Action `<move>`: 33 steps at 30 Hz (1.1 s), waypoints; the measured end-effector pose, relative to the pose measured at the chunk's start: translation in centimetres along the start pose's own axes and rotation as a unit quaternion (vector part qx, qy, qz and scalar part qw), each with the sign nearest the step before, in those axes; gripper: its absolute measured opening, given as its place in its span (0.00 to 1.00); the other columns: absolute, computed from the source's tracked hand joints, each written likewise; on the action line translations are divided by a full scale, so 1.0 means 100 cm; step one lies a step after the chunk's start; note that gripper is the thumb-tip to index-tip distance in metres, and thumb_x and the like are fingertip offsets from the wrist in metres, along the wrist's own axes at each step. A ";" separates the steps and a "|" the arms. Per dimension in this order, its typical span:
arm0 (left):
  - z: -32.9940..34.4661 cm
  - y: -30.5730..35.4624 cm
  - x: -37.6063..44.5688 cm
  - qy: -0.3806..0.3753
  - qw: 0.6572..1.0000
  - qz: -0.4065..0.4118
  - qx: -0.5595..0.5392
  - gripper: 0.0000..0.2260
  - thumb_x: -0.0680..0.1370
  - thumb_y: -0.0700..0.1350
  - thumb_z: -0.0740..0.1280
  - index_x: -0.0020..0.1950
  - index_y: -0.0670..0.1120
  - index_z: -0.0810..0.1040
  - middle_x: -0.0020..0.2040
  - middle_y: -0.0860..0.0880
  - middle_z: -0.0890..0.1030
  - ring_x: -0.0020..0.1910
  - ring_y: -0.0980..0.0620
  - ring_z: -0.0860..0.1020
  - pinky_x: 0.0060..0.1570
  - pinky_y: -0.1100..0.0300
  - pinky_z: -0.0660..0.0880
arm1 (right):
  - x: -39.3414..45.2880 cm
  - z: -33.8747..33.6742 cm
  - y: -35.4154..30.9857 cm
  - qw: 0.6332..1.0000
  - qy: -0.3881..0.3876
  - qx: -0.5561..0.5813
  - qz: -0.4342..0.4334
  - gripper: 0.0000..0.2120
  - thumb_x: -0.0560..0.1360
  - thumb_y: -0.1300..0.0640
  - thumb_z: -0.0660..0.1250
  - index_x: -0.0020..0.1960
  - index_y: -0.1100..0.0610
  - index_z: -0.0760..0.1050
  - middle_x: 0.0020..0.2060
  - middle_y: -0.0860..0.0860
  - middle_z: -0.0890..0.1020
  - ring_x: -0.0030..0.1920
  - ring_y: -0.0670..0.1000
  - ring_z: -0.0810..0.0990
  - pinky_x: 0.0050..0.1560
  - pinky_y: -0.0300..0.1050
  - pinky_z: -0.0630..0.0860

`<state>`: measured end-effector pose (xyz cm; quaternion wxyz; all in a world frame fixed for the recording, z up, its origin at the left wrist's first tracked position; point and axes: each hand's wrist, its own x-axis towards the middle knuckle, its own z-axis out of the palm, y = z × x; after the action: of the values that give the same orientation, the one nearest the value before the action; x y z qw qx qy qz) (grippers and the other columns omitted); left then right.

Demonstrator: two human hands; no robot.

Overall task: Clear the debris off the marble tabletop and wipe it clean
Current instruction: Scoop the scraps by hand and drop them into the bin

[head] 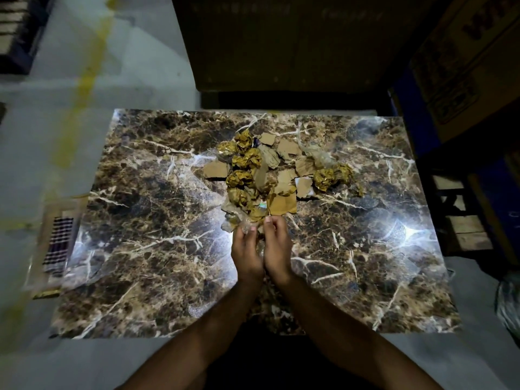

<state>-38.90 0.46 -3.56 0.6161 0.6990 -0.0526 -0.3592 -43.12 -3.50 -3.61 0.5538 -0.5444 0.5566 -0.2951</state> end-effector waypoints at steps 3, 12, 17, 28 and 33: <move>0.002 0.019 -0.001 0.002 0.999 -0.015 -0.035 0.17 0.77 0.51 0.65 0.61 0.42 0.77 0.53 0.42 0.84 0.54 0.43 0.82 0.56 0.45 0.78 | 0.001 -0.003 -0.012 0.999 -0.002 0.035 0.031 0.10 0.82 0.48 0.65 0.64 0.45 0.73 0.50 0.45 0.80 0.45 0.38 0.81 0.50 0.48 0.79; 0.006 0.061 0.000 -0.084 0.995 0.049 -0.037 0.11 0.82 0.39 0.61 0.59 0.53 0.76 0.53 0.48 0.82 0.47 0.58 0.82 0.42 0.65 0.77 | -0.004 -0.007 -0.043 0.997 0.027 0.068 0.034 0.24 0.69 0.34 0.63 0.53 0.52 0.79 0.59 0.55 0.77 0.53 0.52 0.80 0.53 0.53 0.80; 0.008 0.067 -0.001 -0.137 0.987 0.077 -0.017 0.19 0.76 0.49 0.59 0.62 0.44 0.80 0.59 0.44 0.82 0.60 0.47 0.80 0.57 0.55 0.78 | -0.006 -0.013 -0.054 0.993 -0.001 0.117 0.015 0.23 0.70 0.39 0.70 0.53 0.57 0.74 0.49 0.60 0.82 0.47 0.55 0.80 0.53 0.63 0.78; 0.018 0.078 -0.015 -0.041 0.987 0.155 -0.014 0.16 0.81 0.56 0.56 0.63 0.64 0.79 0.71 0.64 0.72 0.76 0.57 0.64 0.76 0.46 0.63 | -0.006 -0.030 -0.089 0.992 -0.073 0.034 -0.095 0.15 0.79 0.49 0.72 0.62 0.47 0.71 0.51 0.44 0.83 0.49 0.38 0.82 0.47 0.37 0.78; 0.020 0.086 -0.024 0.015 0.982 0.154 -0.111 0.13 0.85 0.48 0.57 0.65 0.48 0.78 0.67 0.44 0.78 0.62 0.61 0.78 0.63 0.59 0.75 | -0.007 -0.028 -0.100 0.987 -0.091 0.033 -0.125 0.17 0.79 0.41 0.68 0.59 0.53 0.80 0.51 0.46 0.86 0.51 0.43 0.84 0.51 0.44 0.80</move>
<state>-38.59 -2.01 5.27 0.7386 0.6151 -0.1096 -0.2532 -43.09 -5.91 6.50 0.5788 -0.6155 0.4216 -0.3291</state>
